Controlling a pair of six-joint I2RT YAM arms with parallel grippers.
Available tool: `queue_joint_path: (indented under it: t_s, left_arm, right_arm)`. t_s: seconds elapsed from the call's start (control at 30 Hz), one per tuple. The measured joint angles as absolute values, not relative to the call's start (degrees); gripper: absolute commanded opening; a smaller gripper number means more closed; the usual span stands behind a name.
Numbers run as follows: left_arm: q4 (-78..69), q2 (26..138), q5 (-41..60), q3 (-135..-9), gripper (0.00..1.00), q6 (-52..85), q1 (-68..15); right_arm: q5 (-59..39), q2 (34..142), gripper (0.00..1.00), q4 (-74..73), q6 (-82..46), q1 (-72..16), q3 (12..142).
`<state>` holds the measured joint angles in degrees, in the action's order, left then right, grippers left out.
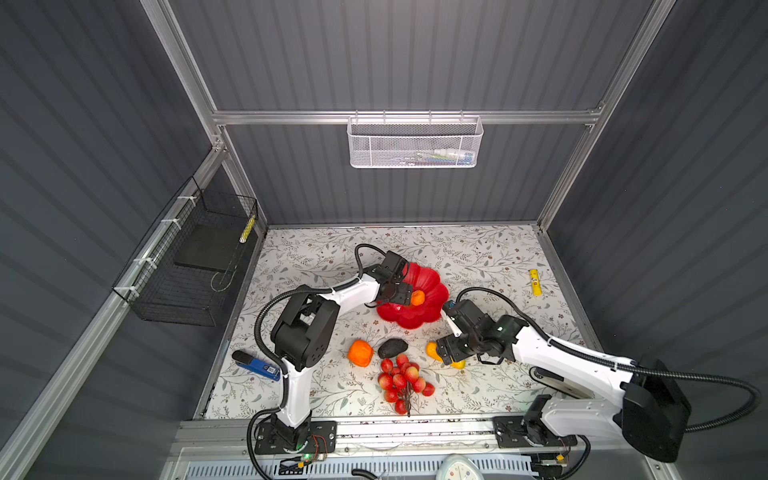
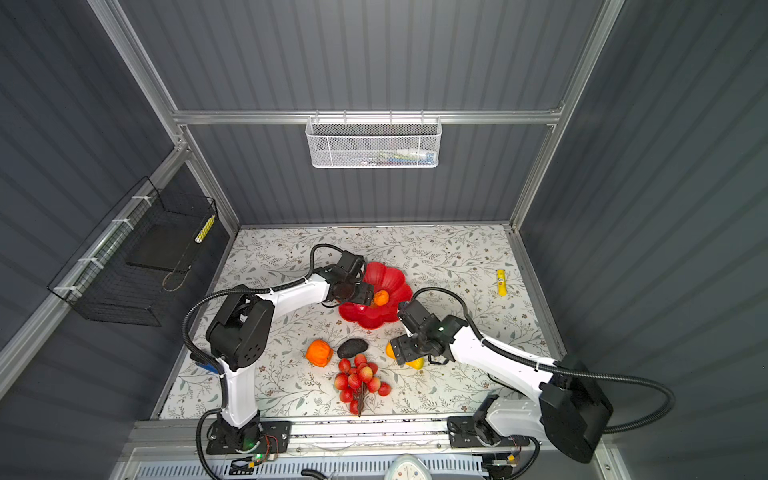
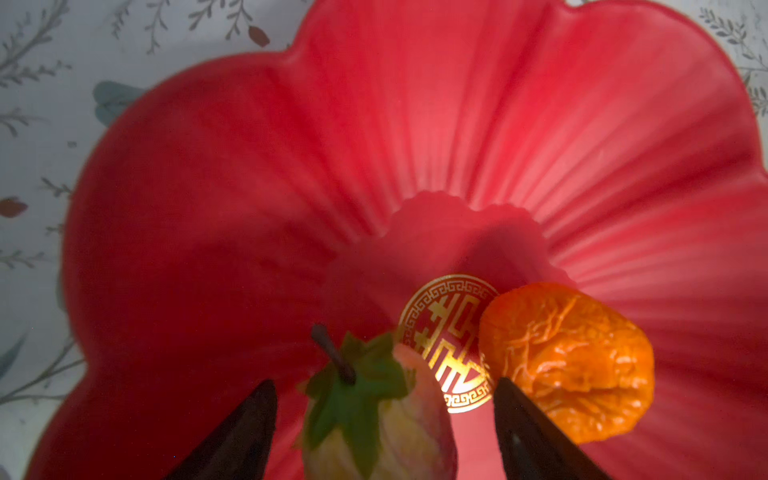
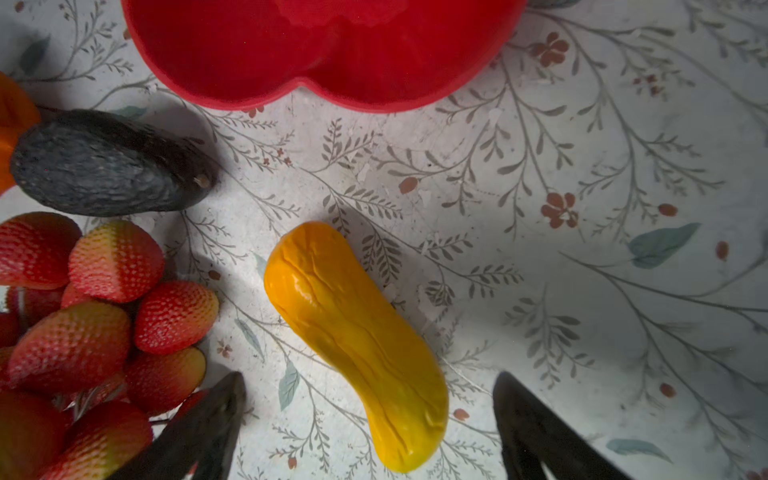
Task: Place and organize the fake fruits in the fruit bowl
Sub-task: 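Place the pale strawberry in the red bowl with the left gripper, then grasp the yellow squash with the right gripper and place it in the bowl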
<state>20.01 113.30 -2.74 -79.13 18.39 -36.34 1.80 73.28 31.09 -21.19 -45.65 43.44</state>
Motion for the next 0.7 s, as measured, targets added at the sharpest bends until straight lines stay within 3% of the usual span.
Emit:
queue_joint_path:
  t_s: [0.13, 0.3, 0.43, 0.57, 0.7]
  left_arm:
    - [19.1, 107.8, -3.2, -79.1, 1.00, 18.4, -36.3]
    - [14.2, 94.3, -7.6, -77.9, 1.00, 18.5, -36.3]
    - [9.7, 80.7, -14.2, -71.7, 1.00, 18.5, -36.3]
    - [8.2, 70.4, -20.8, -62.7, 1.00, 18.7, -36.2]
    - [10.2, 63.1, -25.6, -53.4, 1.00, 20.4, -35.3]
  right_arm:
    - [2.4, 77.1, 0.90, 29.2, -21.6, -47.4, 43.4]
    - [3.9, 81.5, 0.84, 27.0, -22.0, -48.5, 43.4]
    - [5.2, 84.1, 0.67, 25.9, -22.5, -49.1, 43.4]
    - [6.1, 84.9, 0.35, 25.1, -23.2, -49.8, 43.3]
    - [6.9, 83.7, 0.26, 25.1, -24.8, -50.1, 42.6]
